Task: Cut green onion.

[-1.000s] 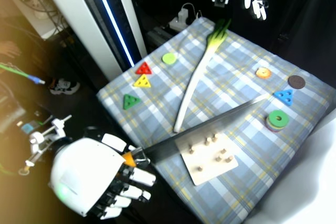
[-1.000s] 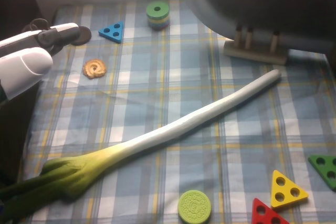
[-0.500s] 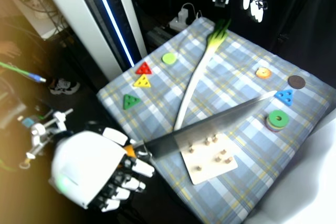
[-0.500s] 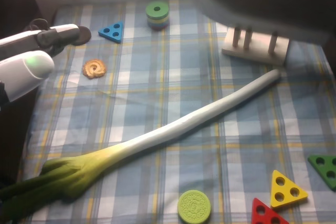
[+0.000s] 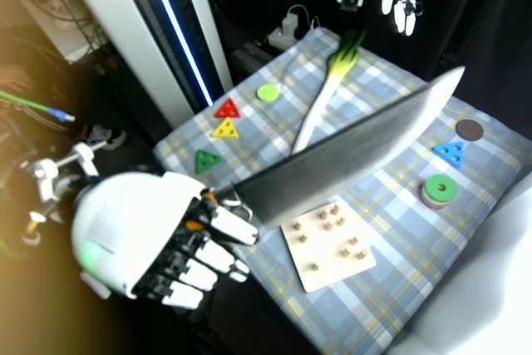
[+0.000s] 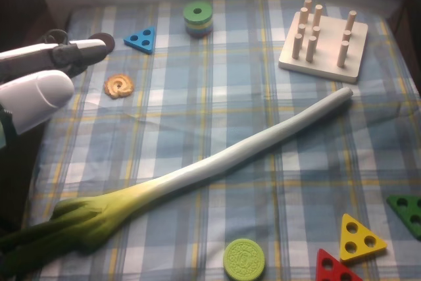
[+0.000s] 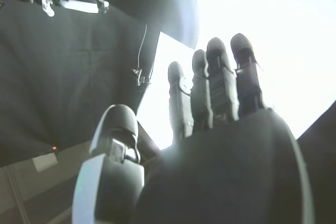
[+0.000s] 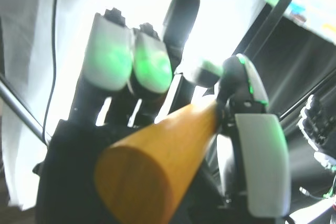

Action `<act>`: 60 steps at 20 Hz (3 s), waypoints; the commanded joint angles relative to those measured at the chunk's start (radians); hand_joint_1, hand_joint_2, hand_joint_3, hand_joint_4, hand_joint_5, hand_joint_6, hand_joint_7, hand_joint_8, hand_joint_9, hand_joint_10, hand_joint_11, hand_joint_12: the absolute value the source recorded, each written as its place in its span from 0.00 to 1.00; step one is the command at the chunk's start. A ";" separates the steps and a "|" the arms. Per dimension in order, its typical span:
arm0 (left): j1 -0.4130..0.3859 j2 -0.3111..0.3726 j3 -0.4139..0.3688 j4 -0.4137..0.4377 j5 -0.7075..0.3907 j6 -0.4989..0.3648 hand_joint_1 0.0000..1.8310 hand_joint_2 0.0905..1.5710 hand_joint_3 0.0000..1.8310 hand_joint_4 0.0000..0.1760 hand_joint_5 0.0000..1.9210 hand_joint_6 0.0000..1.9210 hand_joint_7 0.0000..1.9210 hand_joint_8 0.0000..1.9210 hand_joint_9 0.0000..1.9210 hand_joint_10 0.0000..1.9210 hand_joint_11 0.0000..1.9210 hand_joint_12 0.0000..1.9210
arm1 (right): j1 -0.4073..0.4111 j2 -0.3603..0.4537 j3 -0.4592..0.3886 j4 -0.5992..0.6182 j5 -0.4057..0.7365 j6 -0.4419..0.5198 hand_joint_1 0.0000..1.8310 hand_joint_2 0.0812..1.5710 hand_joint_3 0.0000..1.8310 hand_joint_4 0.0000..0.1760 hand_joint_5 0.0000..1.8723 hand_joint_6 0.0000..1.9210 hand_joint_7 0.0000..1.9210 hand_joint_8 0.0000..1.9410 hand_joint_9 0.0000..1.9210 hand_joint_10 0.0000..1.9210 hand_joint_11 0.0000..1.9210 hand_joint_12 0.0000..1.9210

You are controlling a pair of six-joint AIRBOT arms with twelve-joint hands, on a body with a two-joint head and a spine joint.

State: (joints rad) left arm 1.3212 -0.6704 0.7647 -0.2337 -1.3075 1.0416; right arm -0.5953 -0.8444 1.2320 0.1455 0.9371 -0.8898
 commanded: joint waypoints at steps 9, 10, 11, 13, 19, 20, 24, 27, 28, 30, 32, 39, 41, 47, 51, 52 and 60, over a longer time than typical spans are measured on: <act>-0.072 -0.010 0.017 0.064 -0.044 -0.013 0.12 0.81 0.00 0.51 0.23 0.00 0.14 0.00 0.13 0.00 0.00 0.21 | 0.008 0.041 -0.133 -0.092 0.332 0.026 0.40 0.89 0.00 0.97 0.66 1.00 0.74 1.00 0.79 1.00 0.81 1.00; -0.090 -0.012 0.020 0.085 -0.020 -0.013 0.12 0.81 0.00 0.45 0.23 0.00 0.15 0.00 0.13 0.00 0.00 0.21 | 0.001 0.034 -0.135 -0.092 0.332 0.026 0.41 0.89 0.00 0.96 0.65 1.00 0.74 1.00 0.79 1.00 0.81 1.00; -0.117 -0.017 0.023 0.121 0.026 -0.013 0.15 0.81 0.00 0.40 0.25 0.01 0.17 0.01 0.14 0.00 0.00 0.21 | -0.015 0.022 -0.134 -0.090 0.331 0.032 0.41 0.89 0.00 0.97 0.61 1.00 0.72 1.00 0.76 1.00 0.77 1.00; -0.152 -0.027 0.025 0.170 0.086 -0.013 0.22 0.81 0.00 0.31 0.28 0.00 0.20 0.00 0.18 0.00 0.00 0.36 | -0.048 0.012 -0.132 -0.083 0.324 0.056 0.40 0.89 0.00 0.98 0.60 1.00 0.71 1.00 0.76 1.00 0.77 1.00; -0.298 -0.076 0.026 0.371 0.377 0.023 0.14 0.86 0.00 0.00 0.23 0.00 0.23 0.00 0.20 0.00 0.01 0.29 | -0.107 -0.009 -0.128 -0.056 0.315 0.072 0.43 0.90 0.00 0.95 0.53 1.00 0.68 1.00 0.75 1.00 0.78 1.00; -0.324 -0.088 0.028 0.403 0.419 0.032 0.14 0.86 0.00 0.00 0.23 0.00 0.23 0.00 0.20 0.00 0.01 0.29 | -0.112 -0.008 -0.128 -0.056 0.315 0.076 0.43 0.90 0.00 0.95 0.53 1.00 0.68 1.00 0.75 1.00 0.78 1.00; -0.393 -0.127 0.036 0.497 0.527 0.034 0.01 0.87 0.00 0.00 0.15 0.00 0.15 0.00 0.12 0.00 0.00 0.22 | -0.119 -0.007 -0.131 -0.054 0.315 0.090 0.43 0.90 0.00 0.65 0.48 1.00 0.65 1.00 0.73 1.00 0.77 1.00; -0.423 -0.153 0.049 0.534 0.578 0.034 0.00 0.86 0.00 0.00 0.13 0.00 0.12 0.00 0.09 0.00 0.01 0.18 | -0.120 -0.008 -0.133 -0.055 0.316 0.090 0.42 0.91 0.00 0.41 0.50 1.00 0.65 1.00 0.72 1.00 0.76 1.00; -0.433 -0.161 0.054 0.544 0.596 0.034 0.00 0.86 0.00 0.00 0.15 0.00 0.13 0.00 0.10 0.00 0.03 0.17 | -0.122 -0.008 -0.136 -0.057 0.317 0.090 0.41 0.91 0.00 0.41 0.51 1.00 0.66 1.00 0.73 1.00 0.77 1.00; -0.455 -0.184 0.071 0.560 0.636 0.034 0.00 0.86 0.00 0.00 0.13 0.00 0.12 0.00 0.09 0.00 0.01 0.15 | -0.131 -0.008 -0.145 -0.061 0.324 0.093 0.39 0.92 0.00 0.42 0.53 1.00 0.67 1.00 0.73 1.00 0.78 1.00; -0.461 -0.197 0.081 0.561 0.656 0.035 0.00 0.87 0.00 0.00 0.12 0.00 0.11 0.00 0.08 0.00 0.00 0.09 | -0.145 -0.015 -0.147 -0.061 0.326 0.096 0.37 0.91 0.00 0.43 0.54 1.00 0.66 1.00 0.73 1.00 0.77 1.00; -0.499 -0.234 0.096 0.647 0.778 0.041 0.00 0.87 0.00 0.00 0.09 0.00 0.09 0.00 0.06 0.00 0.02 0.06 | -0.182 -0.041 -0.131 -0.057 0.324 0.142 0.44 0.89 0.00 0.43 0.53 1.00 0.58 1.00 0.65 1.00 0.69 1.00; -0.503 -0.245 0.104 0.650 0.802 0.045 0.00 0.87 0.00 0.00 0.10 0.00 0.10 0.00 0.08 0.01 0.01 0.06 | -0.188 -0.041 -0.132 -0.057 0.322 0.147 0.43 0.90 0.00 0.42 0.55 1.00 0.61 1.00 0.68 1.00 0.68 1.00; -0.507 -0.274 0.113 0.699 0.876 0.045 0.00 0.87 0.00 0.00 0.10 0.00 0.10 0.00 0.08 0.00 0.02 0.06 | -0.198 -0.045 -0.132 -0.057 0.312 0.153 0.43 0.90 0.00 0.43 0.57 1.00 0.70 1.00 0.76 1.00 0.78 1.00; -0.507 -0.277 0.113 0.702 0.883 0.045 0.00 0.87 0.00 0.00 0.09 0.00 0.09 0.00 0.07 0.00 0.03 0.06 | -0.200 -0.043 -0.123 -0.082 0.249 0.153 0.41 0.89 0.00 0.40 0.63 1.00 0.76 1.00 0.82 1.00 0.83 1.00; -0.507 -0.278 0.113 0.702 0.883 0.045 0.00 0.87 0.00 0.00 0.10 0.01 0.10 0.01 0.09 0.01 0.04 0.07 | -0.200 -0.045 -0.115 -0.095 0.216 0.153 0.40 0.89 0.00 0.39 0.65 1.00 0.75 1.00 0.80 1.00 0.82 1.00; -0.509 -0.281 0.113 0.704 0.881 0.045 0.00 0.88 0.00 0.00 0.10 0.00 0.09 0.00 0.08 0.00 0.03 0.06 | -0.195 -0.058 -0.060 -0.203 0.001 0.170 0.41 0.90 0.00 0.52 0.64 1.00 0.72 1.00 0.77 1.00 0.79 1.00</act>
State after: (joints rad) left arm 0.8173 -0.9333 0.8764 0.4751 -0.3950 1.0924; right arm -0.8001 -0.9054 1.1709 -0.0696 0.8494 -0.7246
